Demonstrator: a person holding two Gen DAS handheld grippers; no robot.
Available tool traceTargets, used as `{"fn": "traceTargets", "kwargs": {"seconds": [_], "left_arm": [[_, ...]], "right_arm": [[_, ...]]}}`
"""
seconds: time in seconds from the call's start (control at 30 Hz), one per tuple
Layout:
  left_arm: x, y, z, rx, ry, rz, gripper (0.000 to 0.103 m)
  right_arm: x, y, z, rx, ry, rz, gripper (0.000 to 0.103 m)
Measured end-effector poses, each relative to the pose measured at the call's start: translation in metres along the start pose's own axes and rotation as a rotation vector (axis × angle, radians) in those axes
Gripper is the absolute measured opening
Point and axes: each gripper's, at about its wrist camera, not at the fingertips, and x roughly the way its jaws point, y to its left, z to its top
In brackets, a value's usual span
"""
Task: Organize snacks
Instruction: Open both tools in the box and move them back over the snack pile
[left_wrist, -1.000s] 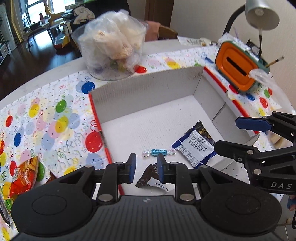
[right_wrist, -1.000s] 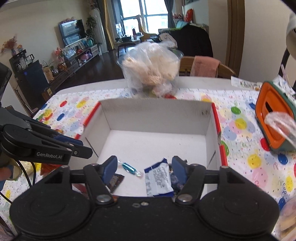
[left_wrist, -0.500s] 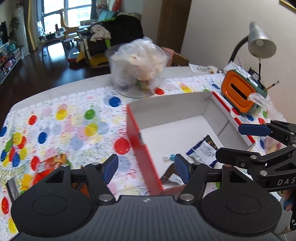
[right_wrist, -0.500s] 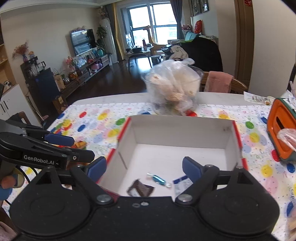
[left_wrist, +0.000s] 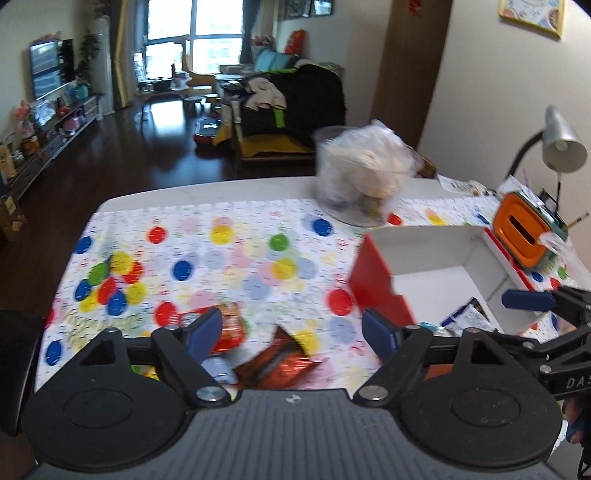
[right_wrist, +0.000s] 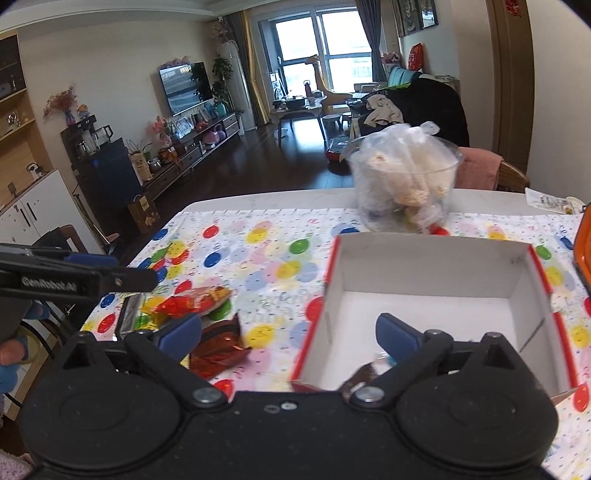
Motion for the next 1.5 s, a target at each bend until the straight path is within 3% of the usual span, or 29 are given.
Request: {"fn": "traceTargets", "kwargs": {"seconds": [0.33,0.63,0.9,1.13,1.37,1.5], "left_arm": [[-0.002,0.085,-0.015,-0.083,0.03,0.07,0.084],[0.007,0.138,-0.053,-0.121,0.117,0.119,0.084],[0.024,0.153,-0.085,-0.153,0.189,0.146,0.084],[0.041,0.155,-0.109,-0.147,0.251,0.168,0.084],[0.055,0.153,-0.122,-0.148,0.277,0.184,0.083],[0.062,0.147,-0.127,-0.114,0.287,0.187,0.083]], "right_arm": [[0.028,0.05,-0.011,0.004,0.045,0.006,0.103],[0.066,0.076,-0.019,-0.003,0.109,-0.025,0.103],[0.111,0.087,-0.024,-0.078,0.168,-0.031,0.103],[0.155,0.1,-0.028,-0.224,0.225,-0.024,0.103],[0.193,0.096,-0.031,-0.211,0.298,-0.016,0.103],[0.204,0.105,-0.039,-0.275,0.325,-0.016,0.103]]}}
